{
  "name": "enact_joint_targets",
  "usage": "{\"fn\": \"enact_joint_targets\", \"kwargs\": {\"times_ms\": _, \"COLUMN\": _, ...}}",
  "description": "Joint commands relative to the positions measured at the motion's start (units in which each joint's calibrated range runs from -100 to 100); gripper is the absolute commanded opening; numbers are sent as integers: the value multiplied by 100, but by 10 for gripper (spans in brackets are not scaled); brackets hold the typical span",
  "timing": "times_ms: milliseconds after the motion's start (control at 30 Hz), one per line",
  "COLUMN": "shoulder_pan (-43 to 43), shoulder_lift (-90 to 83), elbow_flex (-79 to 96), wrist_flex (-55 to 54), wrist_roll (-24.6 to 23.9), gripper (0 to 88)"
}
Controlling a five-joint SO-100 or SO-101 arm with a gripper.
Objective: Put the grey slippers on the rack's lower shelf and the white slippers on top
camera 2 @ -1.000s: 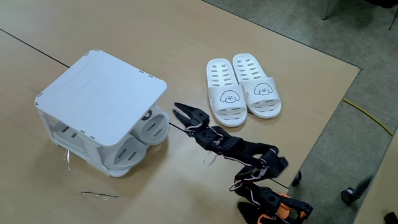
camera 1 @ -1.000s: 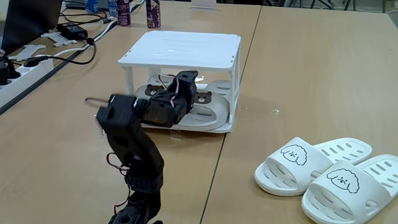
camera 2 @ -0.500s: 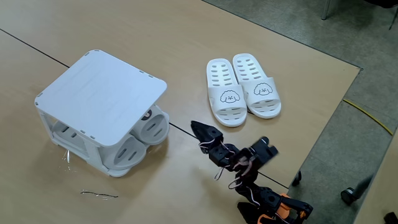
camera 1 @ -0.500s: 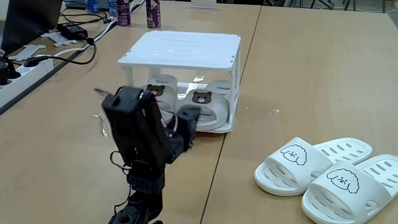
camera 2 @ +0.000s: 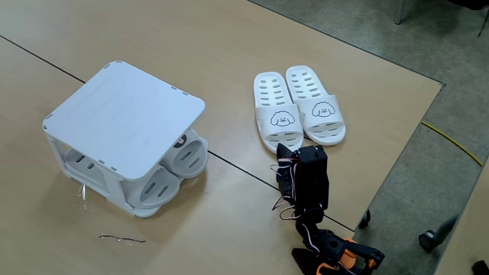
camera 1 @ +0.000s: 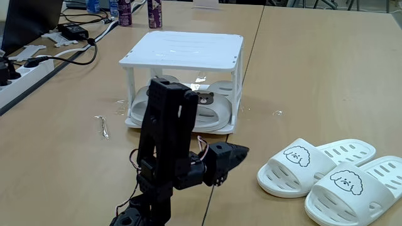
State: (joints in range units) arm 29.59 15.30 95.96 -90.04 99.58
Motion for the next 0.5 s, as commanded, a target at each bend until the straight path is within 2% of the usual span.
{"fn": "enact_joint_targets", "kwargs": {"times_ms": 0, "shoulder_pan": 355, "shoulder_lift": 527, "elbow_flex": -362, "wrist_flex": -219, "wrist_roll": 42, "gripper": 7}}
{"fn": "enact_joint_targets", "kwargs": {"times_ms": 133, "shoulder_pan": 602, "shoulder_lift": 1041, "elbow_flex": -1120, "wrist_flex": -219, "wrist_roll": 42, "gripper": 35}}
{"fn": "enact_joint_targets", "kwargs": {"times_ms": 300, "shoulder_pan": 619, "shoulder_lift": 1352, "elbow_flex": -2086, "wrist_flex": -211, "wrist_roll": 42, "gripper": 227}}
{"fn": "enact_joint_targets", "kwargs": {"times_ms": 467, "shoulder_pan": 627, "shoulder_lift": 1722, "elbow_flex": -3141, "wrist_flex": -193, "wrist_roll": 42, "gripper": 264}}
